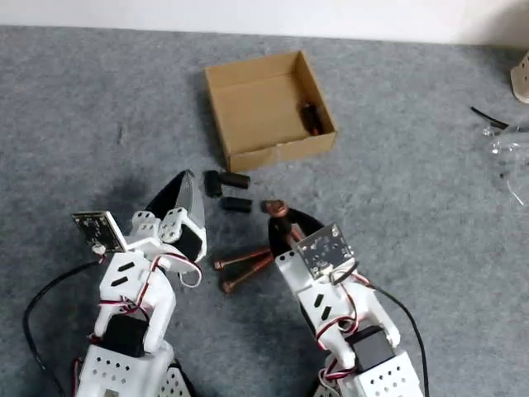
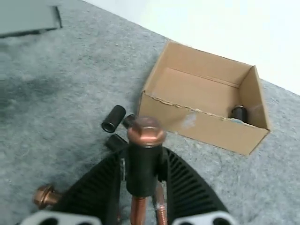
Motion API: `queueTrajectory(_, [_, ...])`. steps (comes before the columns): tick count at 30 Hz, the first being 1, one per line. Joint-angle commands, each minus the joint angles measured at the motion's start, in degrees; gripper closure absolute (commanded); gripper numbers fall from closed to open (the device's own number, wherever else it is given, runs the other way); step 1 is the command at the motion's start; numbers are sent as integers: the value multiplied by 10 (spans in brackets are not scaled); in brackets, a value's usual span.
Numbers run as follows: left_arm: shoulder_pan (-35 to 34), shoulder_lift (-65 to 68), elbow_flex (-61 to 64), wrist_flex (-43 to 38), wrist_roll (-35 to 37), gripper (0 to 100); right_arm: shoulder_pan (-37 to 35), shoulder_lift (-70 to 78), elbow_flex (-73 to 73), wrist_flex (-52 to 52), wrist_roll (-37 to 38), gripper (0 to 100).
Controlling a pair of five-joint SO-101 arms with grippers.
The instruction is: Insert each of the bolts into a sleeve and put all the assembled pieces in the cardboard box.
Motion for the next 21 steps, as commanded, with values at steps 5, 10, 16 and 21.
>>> queueTrajectory(5, [2, 3, 14, 0, -99, 993, 9, -12, 3, -24, -3, 994])
queueTrajectory(10, [3, 3, 14, 47, -193, 993, 9, -12, 18, -24, -2, 994])
queueTrajectory(16, [3, 3, 14, 49, -215, 993, 9, -12, 38, -24, -2, 994])
queueTrajectory(21, [-1, 3, 14, 49, -218, 993, 9, -12, 45, -24, -2, 994])
